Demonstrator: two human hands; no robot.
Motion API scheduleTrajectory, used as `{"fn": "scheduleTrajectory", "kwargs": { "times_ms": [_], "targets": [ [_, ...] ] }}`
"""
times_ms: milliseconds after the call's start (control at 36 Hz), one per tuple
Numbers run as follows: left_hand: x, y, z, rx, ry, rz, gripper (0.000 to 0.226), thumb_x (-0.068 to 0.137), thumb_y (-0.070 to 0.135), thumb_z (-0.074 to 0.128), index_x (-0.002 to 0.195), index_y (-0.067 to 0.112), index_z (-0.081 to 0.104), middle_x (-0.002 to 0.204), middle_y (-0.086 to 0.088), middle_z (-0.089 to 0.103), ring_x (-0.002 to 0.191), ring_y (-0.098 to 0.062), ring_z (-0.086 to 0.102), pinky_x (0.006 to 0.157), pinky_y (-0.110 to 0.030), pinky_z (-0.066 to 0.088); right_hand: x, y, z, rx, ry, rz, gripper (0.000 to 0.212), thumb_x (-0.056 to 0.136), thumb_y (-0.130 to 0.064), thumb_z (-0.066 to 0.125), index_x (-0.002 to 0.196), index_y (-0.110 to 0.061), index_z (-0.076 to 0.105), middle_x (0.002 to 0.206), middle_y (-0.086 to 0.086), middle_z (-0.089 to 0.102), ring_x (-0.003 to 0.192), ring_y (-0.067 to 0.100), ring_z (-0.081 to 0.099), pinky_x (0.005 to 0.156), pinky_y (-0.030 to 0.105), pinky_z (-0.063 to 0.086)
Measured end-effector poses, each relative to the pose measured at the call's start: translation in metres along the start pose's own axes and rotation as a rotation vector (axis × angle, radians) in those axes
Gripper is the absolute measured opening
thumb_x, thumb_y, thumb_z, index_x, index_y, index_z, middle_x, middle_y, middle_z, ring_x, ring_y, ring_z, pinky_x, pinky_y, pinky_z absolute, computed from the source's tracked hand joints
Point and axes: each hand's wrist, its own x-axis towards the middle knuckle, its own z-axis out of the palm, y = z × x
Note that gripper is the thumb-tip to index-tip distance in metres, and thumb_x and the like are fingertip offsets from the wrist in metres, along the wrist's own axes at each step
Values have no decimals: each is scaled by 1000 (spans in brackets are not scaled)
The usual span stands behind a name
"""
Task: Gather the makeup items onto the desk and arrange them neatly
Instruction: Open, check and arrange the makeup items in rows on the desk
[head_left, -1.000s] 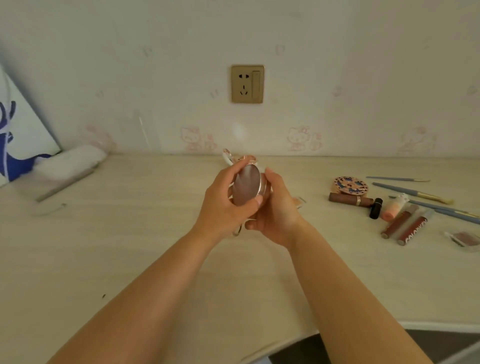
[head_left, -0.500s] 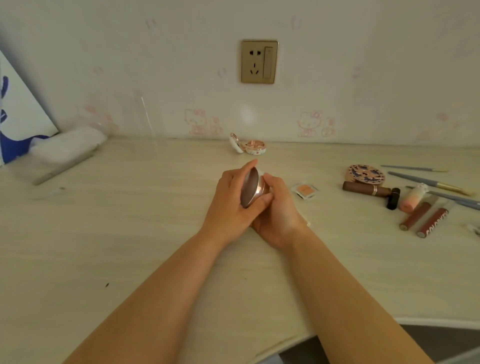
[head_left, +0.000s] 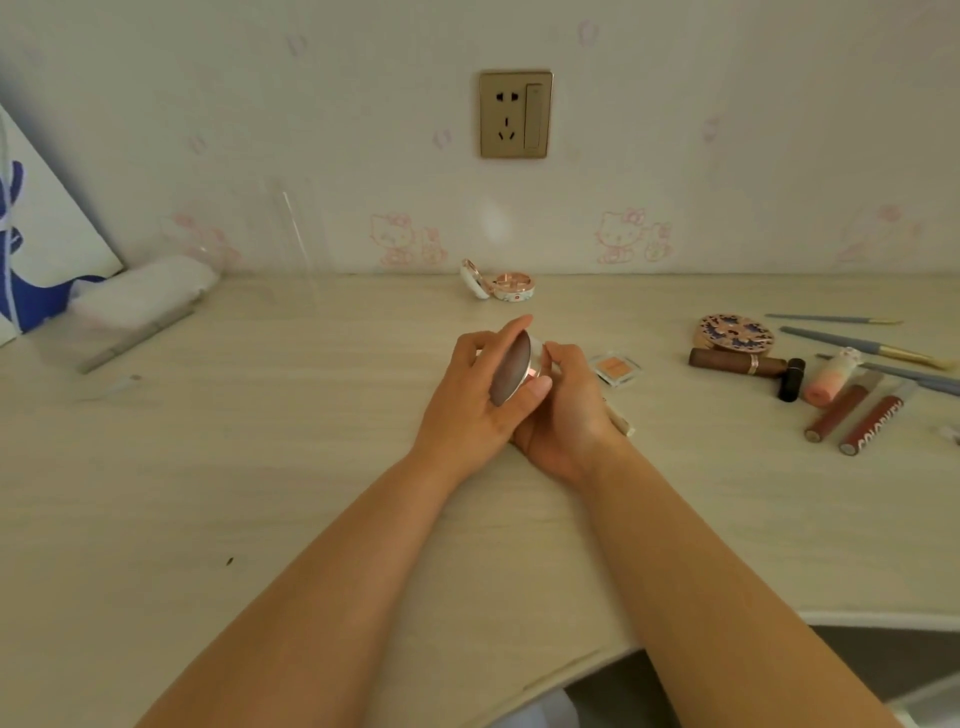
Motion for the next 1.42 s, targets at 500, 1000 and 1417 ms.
{"fn": "scheduleTrajectory", "kwargs": {
  "times_ms": [500, 1000, 1417],
  "targets": [
    [1, 6, 9, 220, 13, -12, 69, 73, 70, 32, 136, 42, 37, 122, 5, 43, 103, -12, 53, 73, -23, 42, 3, -3, -8, 21, 36, -5, 35, 92, -25, 26, 94, -6, 56, 86, 13, 59, 80, 22, 64, 70, 31, 55],
    [-2, 15, 10, 107, 80, -94, 76, 71, 73, 21, 138, 39, 33, 128, 6, 40, 107, -14, 54, 77, -28, 44, 2, -2, -5, 75, 97, -66, 38, 89, -22, 26, 80, -9, 60, 71, 6, 66, 70, 19, 68, 64, 28, 55],
    [-5, 19, 6, 1, 275, -80, 92, 71, 83, 7, 141, 29, 32, 133, 5, 43, 107, -1, 45, 78, -26, 41, -3, 0, 0, -215, 290, -112, 57, 95, -56, 22, 100, -17, 63, 94, 9, 72, 88, 24, 69, 74, 43, 56]
  ]
}}
